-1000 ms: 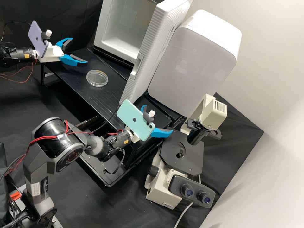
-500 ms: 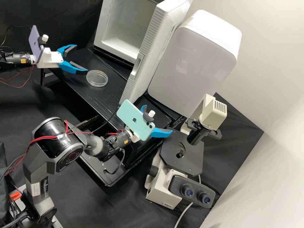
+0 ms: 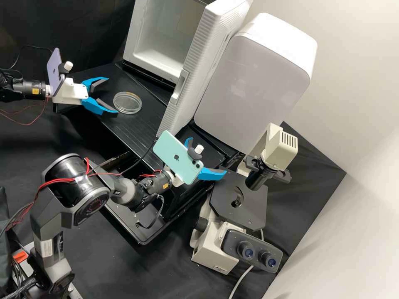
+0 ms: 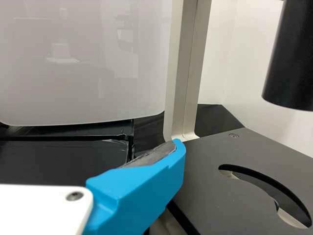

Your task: Place the petri dish in the incubator

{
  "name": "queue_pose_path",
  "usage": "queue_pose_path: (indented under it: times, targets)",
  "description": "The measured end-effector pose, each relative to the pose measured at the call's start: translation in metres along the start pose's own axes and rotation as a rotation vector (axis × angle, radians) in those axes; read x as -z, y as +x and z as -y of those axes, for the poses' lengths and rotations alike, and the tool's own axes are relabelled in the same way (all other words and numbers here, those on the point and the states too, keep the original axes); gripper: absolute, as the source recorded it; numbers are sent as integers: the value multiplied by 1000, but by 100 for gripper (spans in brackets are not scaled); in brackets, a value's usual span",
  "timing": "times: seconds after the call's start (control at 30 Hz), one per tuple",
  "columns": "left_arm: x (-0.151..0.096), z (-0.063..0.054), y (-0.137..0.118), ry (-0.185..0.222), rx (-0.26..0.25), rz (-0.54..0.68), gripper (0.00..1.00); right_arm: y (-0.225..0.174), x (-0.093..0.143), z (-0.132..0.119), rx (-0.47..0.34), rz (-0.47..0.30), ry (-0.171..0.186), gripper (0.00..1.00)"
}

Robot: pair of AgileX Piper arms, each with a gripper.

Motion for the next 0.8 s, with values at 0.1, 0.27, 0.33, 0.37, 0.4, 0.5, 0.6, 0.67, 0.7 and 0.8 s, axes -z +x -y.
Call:
queue_pose_path:
  times: [0.1, 0.27, 0.33, 0.37, 0.4, 0.5, 0.6, 0.67, 0.7, 0.8]
  targets:
    - [0, 4, 2, -4, 12, -6, 100, 0, 0, 0, 0, 0, 0, 100]
    - [3, 11, 5, -30, 31, -41, 100, 0, 0, 0, 0, 0, 0, 100]
    - [5, 12, 6, -41, 27, -53, 100, 0, 0, 0, 0, 0, 0, 100]
    - [5, 12, 7, -42, 26, -51, 100, 0, 0, 0, 0, 0, 0, 100]
    - [5, 12, 8, -43, 24, -52, 100, 0, 0, 0, 0, 0, 0, 100]
    - [6, 11, 14, -41, 23, -51, 100, 0, 0, 0, 0, 0, 0, 100]
    - [7, 9, 17, -48, 28, -47, 100, 0, 0, 0, 0, 0, 0, 100]
    - [7, 8, 21, -58, 31, -37, 100, 0, 0, 0, 0, 0, 0, 100]
    - [8, 7, 22, -66, 33, -31, 100, 0, 0, 0, 0, 0, 0, 100]
    - [7, 5, 28, -74, 41, -11, 100, 0, 0, 0, 0, 0, 0, 100]
